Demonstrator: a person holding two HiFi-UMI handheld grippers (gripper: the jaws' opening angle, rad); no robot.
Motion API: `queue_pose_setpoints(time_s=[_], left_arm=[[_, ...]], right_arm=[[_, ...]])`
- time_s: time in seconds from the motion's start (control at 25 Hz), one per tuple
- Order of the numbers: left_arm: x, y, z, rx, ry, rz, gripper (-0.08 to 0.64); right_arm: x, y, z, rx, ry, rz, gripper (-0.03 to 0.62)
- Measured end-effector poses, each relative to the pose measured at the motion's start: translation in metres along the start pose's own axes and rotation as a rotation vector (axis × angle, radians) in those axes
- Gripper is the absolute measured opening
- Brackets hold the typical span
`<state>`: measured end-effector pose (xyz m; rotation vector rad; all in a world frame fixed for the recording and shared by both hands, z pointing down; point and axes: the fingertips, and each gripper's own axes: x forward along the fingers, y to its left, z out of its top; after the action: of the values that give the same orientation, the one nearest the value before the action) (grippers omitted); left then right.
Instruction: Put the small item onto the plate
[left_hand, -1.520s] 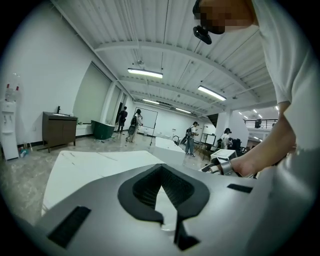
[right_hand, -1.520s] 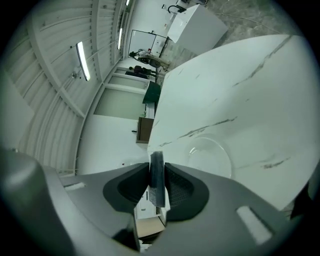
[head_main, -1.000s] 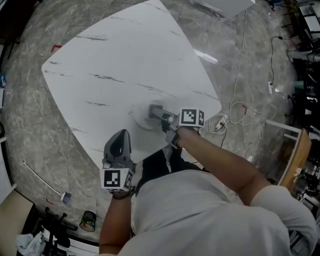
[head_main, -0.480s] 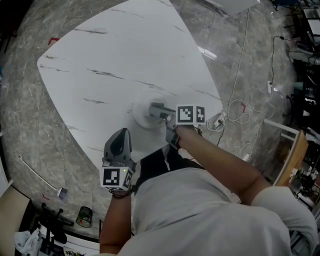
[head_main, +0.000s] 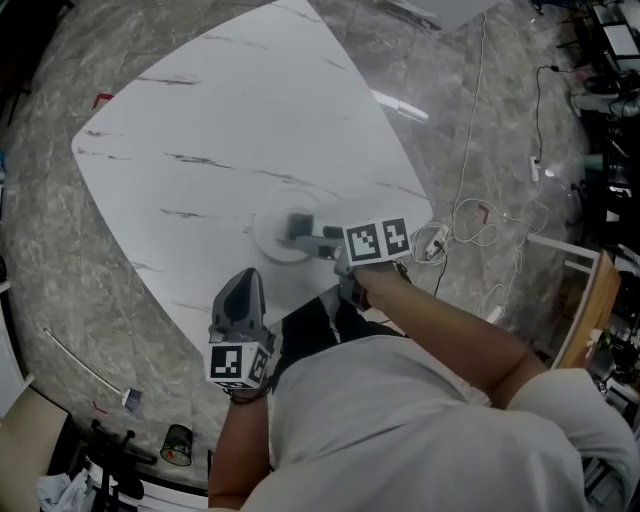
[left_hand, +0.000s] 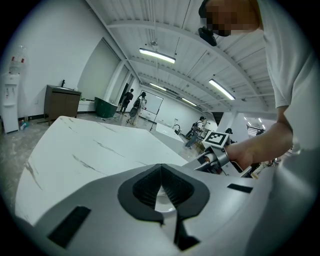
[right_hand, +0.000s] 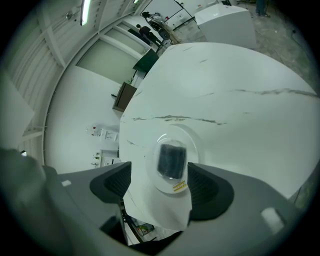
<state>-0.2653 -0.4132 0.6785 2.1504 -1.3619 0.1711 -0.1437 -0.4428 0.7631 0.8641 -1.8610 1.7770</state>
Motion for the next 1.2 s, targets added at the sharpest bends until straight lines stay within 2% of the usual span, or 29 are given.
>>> queue_pose_setpoints(time_s=[0.2,0.32,0.48,0.68,0.88,1.0,1.12,1.2], left_arm=[[0.004,-0.017,0.007,0.016,0.003,-0.019,0.006],[0.005,-0.026,0.014,0.037,-0.01,-0.038,0.006],[-0.004,-0.049,0.043,0.072,-0.042,-0.053,0.006],[-0.03,-0.095,0.093,0.117,-0.118,-0.058,0.006],[-0.066,-0.163,0.151,0.179,-0.205,-0.059,0.006],[-0.086,-0.207,0.175,0.201,-0.261,-0.053,0.006],[-0.114,-0.251,0.185,0.194,-0.292,-0.054,0.006],[-0.135,-0.279,0.19,0.217,-0.321,-0.045,0.006]], right_arm=[[-0.027,0.005,-0.001,-0.007,-0.032,0.022,0.319],[-0.045,0.027,0.001,-0.08,-0.055,0.063,0.318],[-0.089,0.087,0.0,-0.326,-0.109,0.153,0.293],[-0.165,0.161,-0.009,-0.675,-0.237,0.228,0.131],[-0.246,0.215,-0.017,-0.951,-0.454,0.27,0.024],[-0.289,0.235,-0.029,-1.05,-0.554,0.303,0.003],[-0.329,0.253,-0.055,-1.103,-0.617,0.342,0.003],[-0.355,0.262,-0.072,-1.13,-0.654,0.365,0.003]])
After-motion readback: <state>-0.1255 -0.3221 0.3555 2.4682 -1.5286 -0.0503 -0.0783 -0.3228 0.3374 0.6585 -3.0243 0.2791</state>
